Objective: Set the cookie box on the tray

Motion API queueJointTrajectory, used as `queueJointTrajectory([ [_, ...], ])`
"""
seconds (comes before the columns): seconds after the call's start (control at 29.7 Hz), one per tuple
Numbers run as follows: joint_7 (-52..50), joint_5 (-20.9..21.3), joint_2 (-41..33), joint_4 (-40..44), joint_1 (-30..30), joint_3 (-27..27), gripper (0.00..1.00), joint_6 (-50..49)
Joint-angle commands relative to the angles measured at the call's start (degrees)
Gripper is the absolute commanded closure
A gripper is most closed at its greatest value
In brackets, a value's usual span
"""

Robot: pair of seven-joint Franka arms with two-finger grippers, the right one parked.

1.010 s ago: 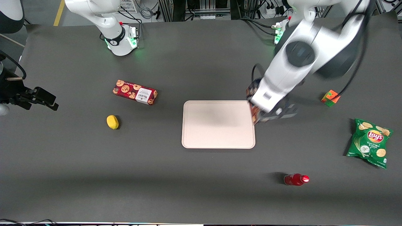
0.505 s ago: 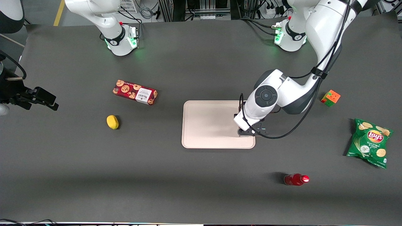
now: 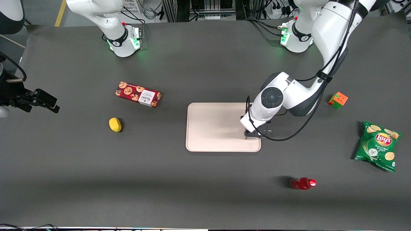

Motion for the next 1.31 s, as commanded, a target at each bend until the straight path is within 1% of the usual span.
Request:
queueJointTrajectory([
  [0.0,0.6,1.0,-0.9,-1.8,0.4,0.6,1.00,2.8],
  [0.2,0.4,1.1,-0.8,-2.0,0.3,1.3,1.00,2.9],
  [0.27,0.3,1.1,-0.7,-2.0,0.3,1.4,0.82,2.9],
  [0.3,0.0,1.1,-0.6,-2.0,0.4,1.4,0.71,2.9],
  [0.34,0.0,1.1,-0.6,-1.9,0.3,1.4,0.49,2.9],
  [0.4,0.0,1.1,-0.6,-1.9,0.3,1.4,0.00,2.9],
  [0.64,0.0,1.1,-1.4,-1.1,0.4,1.4,0.00,1.8],
  [0.77,-0.1,0.9,-3.1,0.0,0.5,1.4,0.00,0.7],
  [0.94,0.0,-0.6,-6.2,1.6,0.6,1.4,0.00,-2.3],
  [1.04,0.5,-2.3,-7.9,3.1,0.8,1.5,0.00,-5.2],
  [1.11,0.4,-4.2,-10.0,3.6,0.9,1.5,0.00,-7.2],
  [1.18,0.4,-7.7,-13.2,4.4,1.1,2.4,0.00,-10.1],
  [1.28,0.8,-12.5,-20.0,5.2,0.9,5.4,0.00,-16.4],
])
